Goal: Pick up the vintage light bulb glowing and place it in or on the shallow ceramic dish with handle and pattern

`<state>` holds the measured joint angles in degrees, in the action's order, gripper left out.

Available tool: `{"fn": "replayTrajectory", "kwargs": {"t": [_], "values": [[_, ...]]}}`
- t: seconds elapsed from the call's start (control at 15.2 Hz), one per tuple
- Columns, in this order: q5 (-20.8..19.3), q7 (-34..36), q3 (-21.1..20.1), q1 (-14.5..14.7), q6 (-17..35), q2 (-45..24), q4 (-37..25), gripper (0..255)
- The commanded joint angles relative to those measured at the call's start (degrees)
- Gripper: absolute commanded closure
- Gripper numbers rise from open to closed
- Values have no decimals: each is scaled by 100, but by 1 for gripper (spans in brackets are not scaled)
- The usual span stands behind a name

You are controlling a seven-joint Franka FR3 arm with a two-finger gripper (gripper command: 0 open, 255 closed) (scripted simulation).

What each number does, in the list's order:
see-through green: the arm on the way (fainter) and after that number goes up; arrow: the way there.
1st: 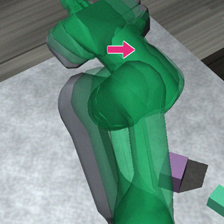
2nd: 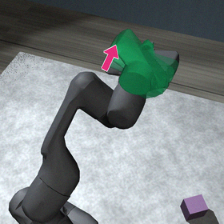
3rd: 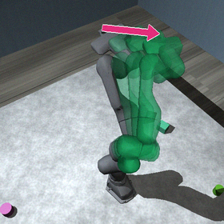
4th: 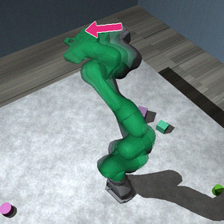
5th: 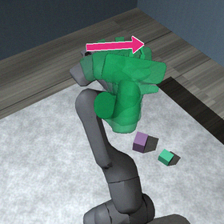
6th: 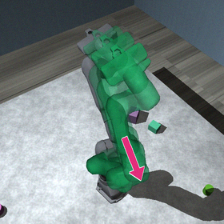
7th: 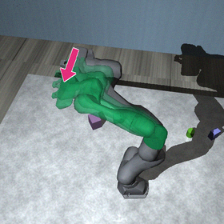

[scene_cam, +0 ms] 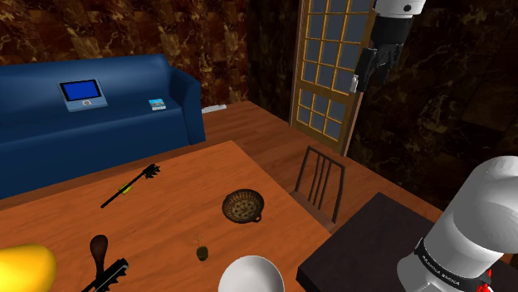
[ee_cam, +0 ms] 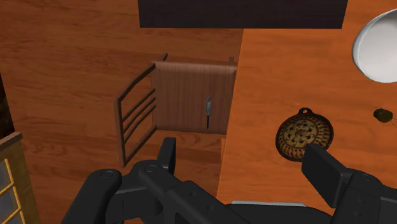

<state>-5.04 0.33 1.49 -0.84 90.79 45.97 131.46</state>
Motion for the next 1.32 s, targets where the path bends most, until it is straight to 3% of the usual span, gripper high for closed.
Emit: {"fn": "replayTrajectory", "kwargs": {"t": [0.0,0.66,1.25], "values": [[0,0,0,0,0,0,0,0],[353,1035,-1091,346,956,-986,281,0],[327,2034,-2048,536,1748,-2404,-15,0]]}}
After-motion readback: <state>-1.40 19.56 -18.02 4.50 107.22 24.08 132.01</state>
